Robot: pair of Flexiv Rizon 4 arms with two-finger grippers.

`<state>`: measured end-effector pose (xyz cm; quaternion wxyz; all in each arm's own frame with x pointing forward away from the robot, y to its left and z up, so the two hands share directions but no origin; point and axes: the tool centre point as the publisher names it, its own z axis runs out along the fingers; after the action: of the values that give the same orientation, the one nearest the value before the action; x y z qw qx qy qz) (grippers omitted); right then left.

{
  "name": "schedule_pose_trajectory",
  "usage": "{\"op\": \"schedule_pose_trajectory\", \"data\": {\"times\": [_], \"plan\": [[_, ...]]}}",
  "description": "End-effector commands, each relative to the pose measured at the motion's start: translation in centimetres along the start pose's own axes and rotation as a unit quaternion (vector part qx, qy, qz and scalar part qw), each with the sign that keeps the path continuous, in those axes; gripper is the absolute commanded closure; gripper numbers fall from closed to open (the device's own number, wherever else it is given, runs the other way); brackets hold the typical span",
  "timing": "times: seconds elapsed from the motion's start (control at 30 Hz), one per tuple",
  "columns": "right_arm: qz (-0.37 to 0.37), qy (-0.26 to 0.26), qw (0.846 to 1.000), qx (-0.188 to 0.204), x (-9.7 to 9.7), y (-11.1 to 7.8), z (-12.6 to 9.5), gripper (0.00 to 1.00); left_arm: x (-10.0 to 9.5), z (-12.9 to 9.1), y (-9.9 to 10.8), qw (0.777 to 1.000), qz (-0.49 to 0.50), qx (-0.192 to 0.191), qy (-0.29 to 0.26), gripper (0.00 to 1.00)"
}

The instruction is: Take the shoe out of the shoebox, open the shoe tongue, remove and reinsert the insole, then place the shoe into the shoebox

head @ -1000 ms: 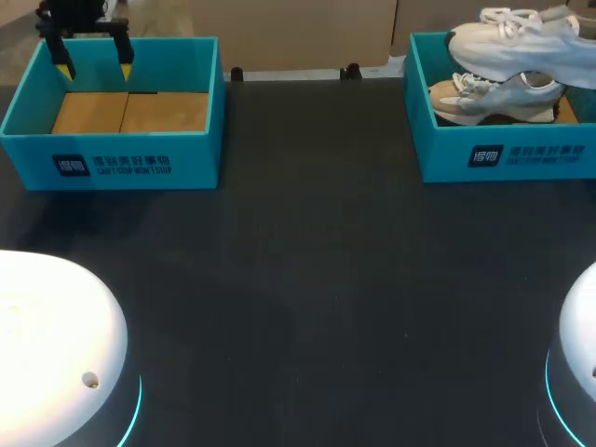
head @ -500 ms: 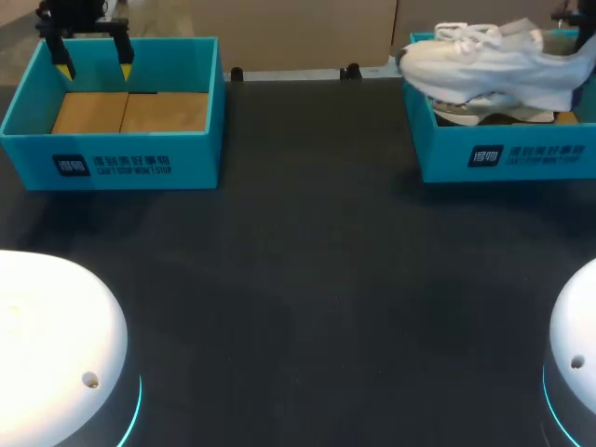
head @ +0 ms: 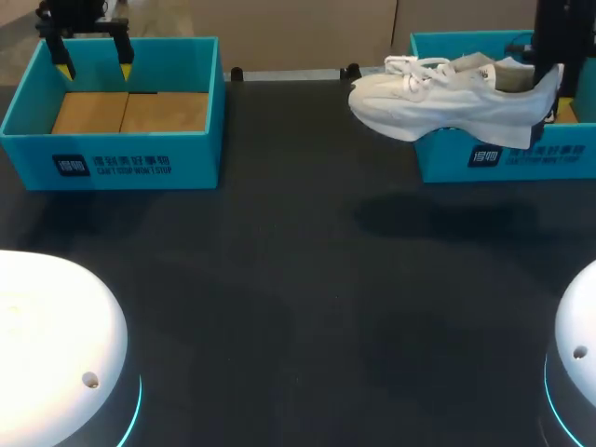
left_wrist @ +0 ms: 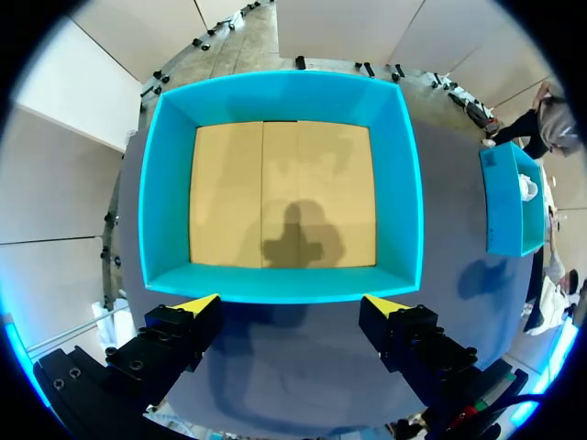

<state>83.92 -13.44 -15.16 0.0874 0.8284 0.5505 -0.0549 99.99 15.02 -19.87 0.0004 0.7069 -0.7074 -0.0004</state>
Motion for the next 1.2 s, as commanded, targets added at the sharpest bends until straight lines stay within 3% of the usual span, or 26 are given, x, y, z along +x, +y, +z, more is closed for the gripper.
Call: {"op": "schedule_pose_trajectory", "data": {"times": [0.03, 0.17, 0.5, 0.73, 1.2], "plan": [[0.0, 0.006, 1.0, -0.025, -0.5, -0.5, 0.0, 1.0, 0.0, 0.0, 0.0, 1.0, 0.0, 0.0, 0.0, 0.0], [-0.003, 0.005, 1.0, -0.026, 0.2, -1.2, -0.2, 1.0, 0.0, 0.0, 0.0, 1.0, 0.0, 0.0, 0.0, 0.0], [-0.006, -0.017, 0.999, -0.046, 6.0, -13.2, 0.8, 1.0, 0.0, 0.0, 0.0, 1.0, 0.0, 0.0, 0.0, 0.0], [0.01, -0.014, 0.998, -0.052, 9.2, -19.1, 1.8, 1.0, 0.0, 0.0, 0.0, 1.0, 0.0, 0.0, 0.0, 0.0], [0.011, -0.012, 0.999, -0.052, 9.3, -19.3, 1.9, 1.0, 0.0, 0.0, 0.0, 1.0, 0.0, 0.0, 0.0, 0.0]]}}
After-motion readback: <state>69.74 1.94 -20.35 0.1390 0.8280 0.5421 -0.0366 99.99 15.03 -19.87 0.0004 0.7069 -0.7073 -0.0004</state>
